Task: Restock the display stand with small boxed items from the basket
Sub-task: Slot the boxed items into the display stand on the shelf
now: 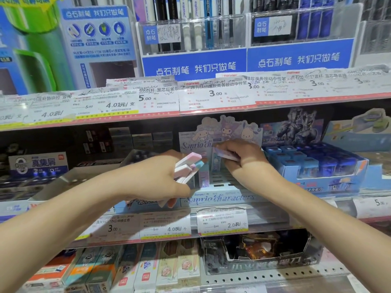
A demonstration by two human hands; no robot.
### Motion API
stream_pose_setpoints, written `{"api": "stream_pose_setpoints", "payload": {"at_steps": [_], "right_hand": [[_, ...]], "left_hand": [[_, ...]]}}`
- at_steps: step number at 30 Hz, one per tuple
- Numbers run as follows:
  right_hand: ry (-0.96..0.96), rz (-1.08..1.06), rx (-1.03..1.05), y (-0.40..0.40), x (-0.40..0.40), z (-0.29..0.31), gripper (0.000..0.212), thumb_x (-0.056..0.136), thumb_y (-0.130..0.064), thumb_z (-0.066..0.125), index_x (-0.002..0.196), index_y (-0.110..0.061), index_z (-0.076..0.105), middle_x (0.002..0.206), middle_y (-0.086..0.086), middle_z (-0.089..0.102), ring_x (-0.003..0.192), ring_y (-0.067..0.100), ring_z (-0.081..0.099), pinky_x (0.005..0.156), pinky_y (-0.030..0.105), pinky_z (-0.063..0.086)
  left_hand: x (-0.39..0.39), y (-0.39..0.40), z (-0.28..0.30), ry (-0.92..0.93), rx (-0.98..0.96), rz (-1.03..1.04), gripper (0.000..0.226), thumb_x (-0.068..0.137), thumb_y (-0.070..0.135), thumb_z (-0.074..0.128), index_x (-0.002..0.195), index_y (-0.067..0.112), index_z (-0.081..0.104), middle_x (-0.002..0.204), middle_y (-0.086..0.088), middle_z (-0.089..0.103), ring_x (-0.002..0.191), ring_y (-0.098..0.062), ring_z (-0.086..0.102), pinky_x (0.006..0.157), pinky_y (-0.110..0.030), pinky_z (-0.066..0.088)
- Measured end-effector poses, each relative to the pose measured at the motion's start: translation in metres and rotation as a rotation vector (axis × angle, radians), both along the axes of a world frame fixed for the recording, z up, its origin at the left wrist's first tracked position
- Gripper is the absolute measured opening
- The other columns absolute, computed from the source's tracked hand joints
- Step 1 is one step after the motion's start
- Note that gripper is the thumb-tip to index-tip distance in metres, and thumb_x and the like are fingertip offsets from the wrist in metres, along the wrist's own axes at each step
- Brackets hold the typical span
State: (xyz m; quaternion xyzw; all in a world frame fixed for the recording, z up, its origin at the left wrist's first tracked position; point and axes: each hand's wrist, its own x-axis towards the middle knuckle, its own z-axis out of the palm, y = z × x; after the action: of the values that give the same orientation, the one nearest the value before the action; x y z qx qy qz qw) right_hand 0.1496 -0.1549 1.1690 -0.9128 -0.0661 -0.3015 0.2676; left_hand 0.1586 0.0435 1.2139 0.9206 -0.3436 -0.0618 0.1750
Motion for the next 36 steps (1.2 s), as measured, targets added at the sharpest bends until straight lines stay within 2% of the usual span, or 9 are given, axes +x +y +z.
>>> {"api": "stream_pose_setpoints", "payload": {"at_steps": [3,7,15,17,22,24,27,31,36], "right_hand": [[-0.008,0.020,0.073,0.000,-0.003,-0.002,0.040,0.083,0.000,0.048,0.118,-0.015,0.060,0.108,0.012,0.064,0.098,0.027,0.059,0.081,0.024,0.043],[0.025,0.015,0.018,0.000,-0.003,0.003,0.030,0.083,0.001,0.045,0.105,-0.004,0.064,0.100,0.022,0.065,0.094,0.036,0.058,0.083,0.042,0.049],[0.144,0.003,-0.072,0.006,-0.005,0.006,0.030,0.089,0.000,0.039,0.110,-0.004,0.060,0.096,0.009,0.055,0.088,0.027,0.052,0.069,0.030,0.034],[0.141,0.004,-0.040,0.006,-0.005,0.004,0.030,0.088,0.000,0.040,0.108,-0.003,0.062,0.099,0.015,0.060,0.090,0.031,0.055,0.075,0.033,0.042],[0.186,0.084,0.191,0.004,-0.009,0.007,0.020,0.086,-0.013,0.051,0.091,-0.030,0.062,0.064,-0.008,0.053,0.050,0.001,0.043,0.046,0.013,0.033],[0.246,0.142,0.305,0.004,-0.014,0.011,0.022,0.084,-0.023,0.055,0.105,-0.029,0.054,0.074,-0.011,0.053,0.060,0.004,0.048,0.056,0.017,0.038],[0.363,0.390,0.680,0.006,-0.022,0.017,0.012,0.085,-0.026,0.044,0.093,-0.024,0.053,0.073,-0.007,0.045,0.049,0.007,0.036,0.052,0.024,0.027],[0.479,0.620,0.966,0.002,-0.033,0.016,0.041,0.095,-0.022,0.017,0.090,-0.009,0.055,0.070,0.002,0.043,0.048,0.008,0.031,0.052,0.024,0.023],[0.500,0.716,1.038,0.011,-0.046,0.016,0.020,0.088,-0.015,0.039,0.080,-0.007,0.055,0.069,0.002,0.046,0.050,0.010,0.037,0.054,0.023,0.028]], "left_hand": [[-0.001,0.001,0.000,0.029,-0.019,-0.004,0.015,0.078,0.017,0.059,0.086,0.005,0.062,0.060,-0.007,0.069,0.043,-0.006,0.055,0.054,-0.021,0.046],[0.000,0.000,0.001,0.038,-0.012,0.001,0.024,0.079,0.016,0.058,0.096,0.000,0.063,0.064,-0.011,0.071,0.040,-0.005,0.053,0.046,-0.014,0.043],[-0.002,-0.002,0.004,0.005,0.057,0.057,0.027,0.078,0.020,0.058,0.052,0.015,0.057,0.046,0.004,0.062,0.037,0.000,0.050,0.041,-0.009,0.038],[-0.003,-0.003,0.006,-0.006,0.065,0.072,0.030,0.078,0.021,0.058,0.048,0.016,0.054,0.039,0.007,0.058,0.035,0.001,0.049,0.039,-0.009,0.036],[-0.001,-0.002,0.005,-0.001,0.054,0.129,0.033,0.080,0.029,0.057,0.050,0.015,0.060,0.039,0.005,0.056,0.037,0.000,0.047,0.042,-0.008,0.037],[0.000,-0.002,0.003,0.005,0.022,0.120,0.035,0.082,0.030,0.058,0.051,0.014,0.060,0.038,0.005,0.056,0.039,-0.001,0.049,0.051,-0.016,0.042],[-0.002,-0.001,0.000,-0.011,-0.081,0.134,0.035,0.084,0.031,0.060,0.054,0.013,0.061,0.041,0.004,0.060,0.040,-0.004,0.051,0.055,-0.023,0.043],[-0.003,-0.002,-0.003,0.020,-0.352,0.141,0.028,0.084,0.030,0.063,0.086,0.003,0.070,0.058,-0.011,0.067,0.051,-0.018,0.059,0.055,-0.030,0.047],[-0.014,-0.009,-0.002,0.145,-0.693,0.073,0.026,0.080,0.024,0.069,0.068,0.001,0.064,0.042,-0.003,0.056,0.044,-0.020,0.050,0.045,-0.024,0.039]]}}
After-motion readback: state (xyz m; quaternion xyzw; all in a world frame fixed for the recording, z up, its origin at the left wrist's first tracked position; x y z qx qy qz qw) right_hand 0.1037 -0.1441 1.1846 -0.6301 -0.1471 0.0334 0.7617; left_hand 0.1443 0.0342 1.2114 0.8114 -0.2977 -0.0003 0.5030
